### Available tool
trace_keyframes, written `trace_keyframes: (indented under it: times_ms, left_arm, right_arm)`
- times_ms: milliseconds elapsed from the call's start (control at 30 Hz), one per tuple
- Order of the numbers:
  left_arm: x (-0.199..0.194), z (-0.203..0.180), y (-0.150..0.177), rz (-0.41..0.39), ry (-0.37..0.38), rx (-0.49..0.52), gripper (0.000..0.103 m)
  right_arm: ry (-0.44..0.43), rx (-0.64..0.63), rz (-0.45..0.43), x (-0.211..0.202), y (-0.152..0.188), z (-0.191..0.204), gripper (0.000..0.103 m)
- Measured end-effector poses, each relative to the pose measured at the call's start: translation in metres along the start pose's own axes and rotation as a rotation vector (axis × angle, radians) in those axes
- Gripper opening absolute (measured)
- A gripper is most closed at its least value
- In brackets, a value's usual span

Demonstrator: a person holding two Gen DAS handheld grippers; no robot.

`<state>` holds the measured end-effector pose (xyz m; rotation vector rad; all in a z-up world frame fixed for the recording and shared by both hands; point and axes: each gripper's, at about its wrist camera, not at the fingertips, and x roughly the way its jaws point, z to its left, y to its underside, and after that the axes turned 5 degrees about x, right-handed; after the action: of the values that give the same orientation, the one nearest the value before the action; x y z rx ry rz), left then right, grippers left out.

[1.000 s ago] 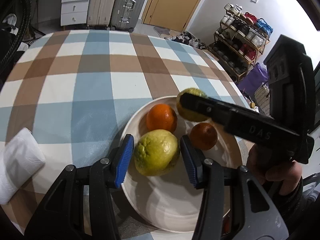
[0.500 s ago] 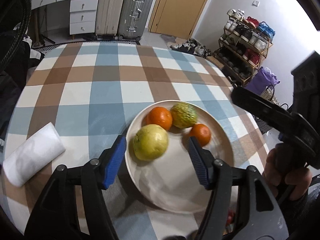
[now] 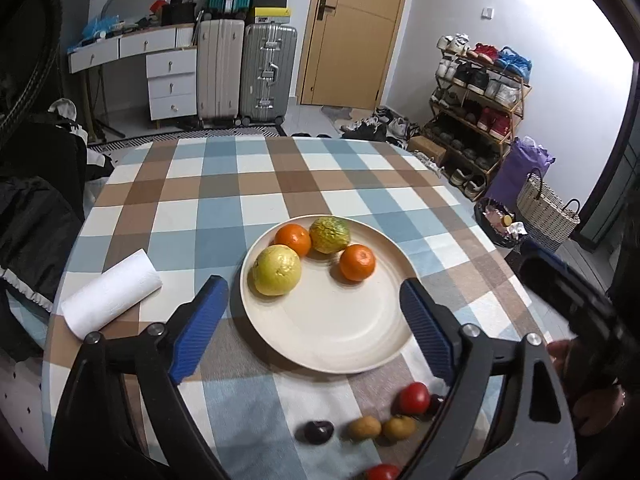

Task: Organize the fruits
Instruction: 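Place the lemon and green melon on the plate and open both tools, then withdraw both tools and move the left tool toward a red tomato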

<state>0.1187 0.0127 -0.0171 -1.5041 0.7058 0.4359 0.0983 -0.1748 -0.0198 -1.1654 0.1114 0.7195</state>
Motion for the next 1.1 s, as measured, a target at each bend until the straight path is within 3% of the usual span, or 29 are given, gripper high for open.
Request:
trace_keyframes:
  times_ms: [100, 167, 533, 767, 1100]
  left_arm:
    - [-0.015, -0.008, 0.006, -0.012, -0.002, 0.009, 0.093]
    - [-0.025, -0.012, 0.011, -0.023, -0.004, 0.012, 0.101]
    - [-0.063, -0.030, 0.048, -0.021, -0.006, 0.020, 0.102]
    - [-0.062, -0.031, 0.069, 0.015, 0.030, 0.009, 0.102]
    - [-0.035, -0.039, 0.119, 0.144, 0.056, 0.053, 0.102]
  right_arm:
    - [0.017, -0.028, -0.011, -0.018, 0.013, 0.005, 0.103]
    - [0.017, -0.043, -0.016, -0.028, 0.019, 0.009, 0.103]
    - [0.024, -0.110, -0.097, -0.075, 0.044, 0.033, 0.103]
    - [0.039, -0.108, -0.032, -0.073, 0.065, 0.029, 0.103]
    - [0.116, -0.091, 0.050, -0.060, 0.093, 0.012, 0.103]
